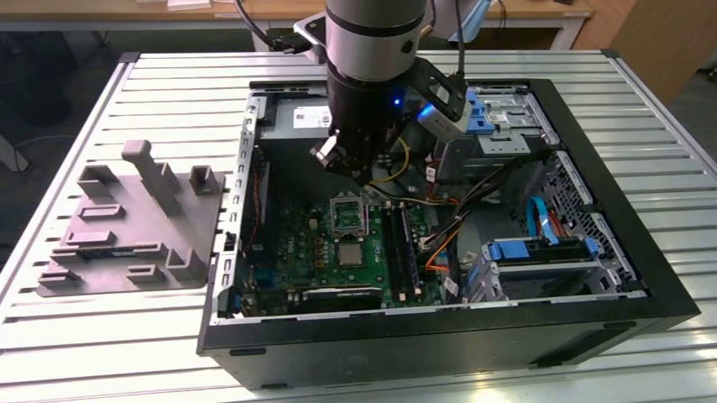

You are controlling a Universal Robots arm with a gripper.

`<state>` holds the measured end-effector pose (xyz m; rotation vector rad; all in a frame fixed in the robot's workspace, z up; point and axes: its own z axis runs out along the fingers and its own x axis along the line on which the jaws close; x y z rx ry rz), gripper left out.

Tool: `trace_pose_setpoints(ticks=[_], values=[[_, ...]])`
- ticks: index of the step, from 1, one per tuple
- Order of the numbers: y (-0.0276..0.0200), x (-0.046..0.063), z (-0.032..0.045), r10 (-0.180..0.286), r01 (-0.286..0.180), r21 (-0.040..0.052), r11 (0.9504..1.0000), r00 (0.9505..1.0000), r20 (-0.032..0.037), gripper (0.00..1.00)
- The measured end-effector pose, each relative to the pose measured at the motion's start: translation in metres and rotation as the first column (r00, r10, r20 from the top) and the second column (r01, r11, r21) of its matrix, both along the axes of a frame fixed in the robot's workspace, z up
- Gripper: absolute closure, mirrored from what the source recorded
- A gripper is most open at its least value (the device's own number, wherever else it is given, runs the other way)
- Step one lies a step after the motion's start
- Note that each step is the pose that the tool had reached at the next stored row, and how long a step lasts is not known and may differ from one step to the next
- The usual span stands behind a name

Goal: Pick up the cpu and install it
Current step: 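Close the cpu cover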

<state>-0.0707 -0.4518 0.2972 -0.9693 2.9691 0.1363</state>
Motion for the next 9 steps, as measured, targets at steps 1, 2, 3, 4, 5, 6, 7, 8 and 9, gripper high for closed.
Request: trace_pose_setpoints(ticks=[1,2,3,4,5,6,7,8,9], values=[[0.0,0.0,0.0,0.0,0.0,0.0,1.0,1.0,0.0,0.89],[0.0,0.0,0.0,0.0,0.0,0.0,1.0,1.0,0.0,0.89],[0.0,0.0001,-0.0001,0.0,0.0,0.0,1.0,1.0,-0.0001,0.89],[0.0001,0.0005,-0.0007,0.0,0.0,0.0004,1.0,1.0,-0.0001,0.89],[-0.0001,0.001,-0.0015,0.001,-0.001,0.0004,1.0,1.0,-0.0012,0.89],[-0.0002,0.0017,-0.0026,0.002,-0.002,0.0001,1.0,1.0,-0.0026,0.89],[-0.0002,0.003,-0.004,0.005,-0.005,0.0,1.0,1.0,-0.003,0.89],[-0.0002,0.0039,-0.0056,0.01,-0.01,0.0002,1.0,0.9999,-0.0032,0.89],[-0.0002,0.0044,-0.0068,0.017,-0.017,0.0001,0.9999,0.9998,-0.0032,0.89]])
